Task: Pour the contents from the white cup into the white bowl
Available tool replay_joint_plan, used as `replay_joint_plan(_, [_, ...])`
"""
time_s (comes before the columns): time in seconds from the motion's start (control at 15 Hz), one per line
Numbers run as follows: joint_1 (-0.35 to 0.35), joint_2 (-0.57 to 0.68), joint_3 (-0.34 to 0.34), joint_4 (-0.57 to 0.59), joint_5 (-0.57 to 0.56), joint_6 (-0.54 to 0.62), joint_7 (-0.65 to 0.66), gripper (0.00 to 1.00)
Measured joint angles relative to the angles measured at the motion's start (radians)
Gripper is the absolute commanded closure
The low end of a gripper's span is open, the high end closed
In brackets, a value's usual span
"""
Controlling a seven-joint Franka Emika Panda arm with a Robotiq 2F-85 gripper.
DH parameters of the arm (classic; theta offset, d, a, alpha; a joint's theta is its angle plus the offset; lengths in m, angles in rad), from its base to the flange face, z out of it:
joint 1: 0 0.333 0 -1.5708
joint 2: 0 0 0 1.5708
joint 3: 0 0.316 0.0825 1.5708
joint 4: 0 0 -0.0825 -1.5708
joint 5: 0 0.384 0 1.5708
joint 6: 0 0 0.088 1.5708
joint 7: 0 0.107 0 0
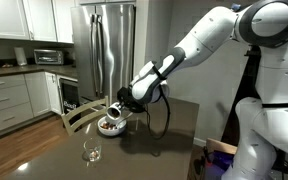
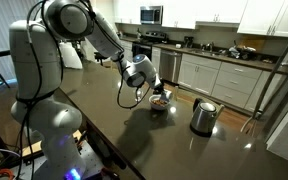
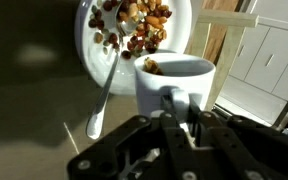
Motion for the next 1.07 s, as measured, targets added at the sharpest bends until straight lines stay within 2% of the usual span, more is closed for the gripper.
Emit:
replay_joint_plan(0.67, [0.261, 0.047, -0.245, 0.0, 0.001, 0.03, 0.0, 0.96])
replay_joint_plan(1.07, [0.358, 0.045, -0.341, 0.004, 0.003, 0.018, 0.007, 0.96])
